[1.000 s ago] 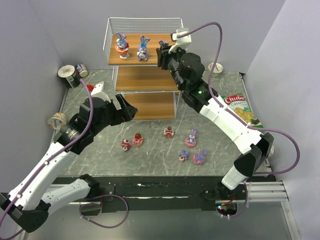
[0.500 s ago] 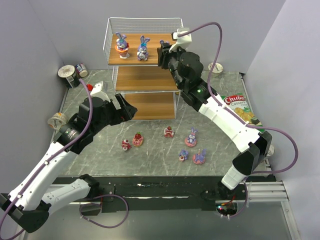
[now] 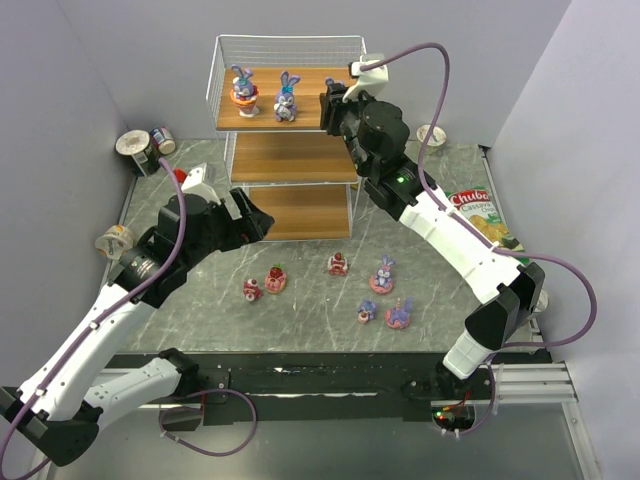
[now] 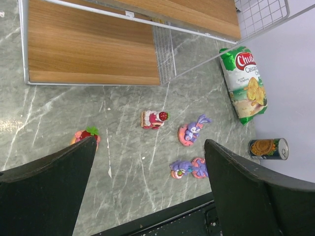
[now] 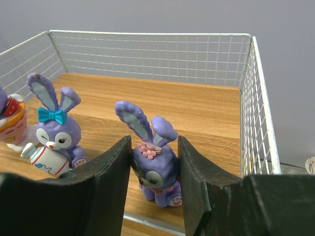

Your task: Place and organize the plastic toys onto the shelf

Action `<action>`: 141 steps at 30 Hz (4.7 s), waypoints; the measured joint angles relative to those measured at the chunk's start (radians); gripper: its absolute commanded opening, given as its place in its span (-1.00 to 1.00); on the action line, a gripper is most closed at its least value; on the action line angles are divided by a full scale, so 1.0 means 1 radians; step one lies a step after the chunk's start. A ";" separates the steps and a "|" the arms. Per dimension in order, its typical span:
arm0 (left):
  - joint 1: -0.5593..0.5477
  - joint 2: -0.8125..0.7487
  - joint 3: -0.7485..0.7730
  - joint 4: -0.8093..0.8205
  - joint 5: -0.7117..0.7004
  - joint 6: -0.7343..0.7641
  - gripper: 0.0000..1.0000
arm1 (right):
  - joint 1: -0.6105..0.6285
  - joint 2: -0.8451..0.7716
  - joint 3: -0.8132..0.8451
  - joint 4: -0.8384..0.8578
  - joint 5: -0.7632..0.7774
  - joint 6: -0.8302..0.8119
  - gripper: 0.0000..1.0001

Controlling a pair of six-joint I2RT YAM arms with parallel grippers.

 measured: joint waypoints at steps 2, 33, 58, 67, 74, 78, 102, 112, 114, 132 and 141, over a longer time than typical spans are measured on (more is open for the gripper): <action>0.000 0.000 -0.003 0.000 0.001 0.000 0.93 | -0.002 0.000 0.000 0.001 -0.004 0.004 -0.33; 0.006 -0.001 -0.007 0.000 0.004 -0.003 0.93 | -0.006 -0.010 -0.037 0.036 -0.022 0.037 0.58; 0.010 -0.023 -0.008 -0.016 -0.024 -0.013 0.93 | -0.006 -0.222 -0.169 0.053 -0.052 0.056 0.81; 0.010 -0.028 -0.012 -0.041 -0.050 -0.056 0.93 | -0.010 -0.447 -0.261 -0.108 -0.078 0.137 0.83; 0.010 -0.045 -0.116 -0.061 -0.045 -0.092 0.93 | -0.004 -0.626 -0.435 -0.296 -0.185 0.286 0.81; 0.012 -0.038 -0.206 -0.008 0.056 -0.044 0.93 | 0.022 -0.677 -0.604 -0.367 -0.227 0.360 0.77; 0.003 0.580 -0.222 0.192 0.126 0.148 0.65 | 0.235 -0.591 -0.855 -0.467 -0.201 0.617 0.75; 0.004 0.666 -0.216 0.246 0.180 0.148 0.19 | 0.235 -0.610 -0.879 -0.517 -0.171 0.639 0.75; 0.003 0.674 -0.205 0.240 0.188 0.127 0.06 | 0.235 -0.610 -0.881 -0.526 -0.171 0.643 0.75; -0.087 0.737 -0.030 0.125 0.068 -0.149 0.74 | 0.248 -0.571 -0.921 -0.521 -0.282 0.597 0.81; -0.035 0.527 -0.066 0.077 0.034 -0.088 0.89 | 0.355 -0.346 -0.901 -0.448 -0.239 0.602 0.81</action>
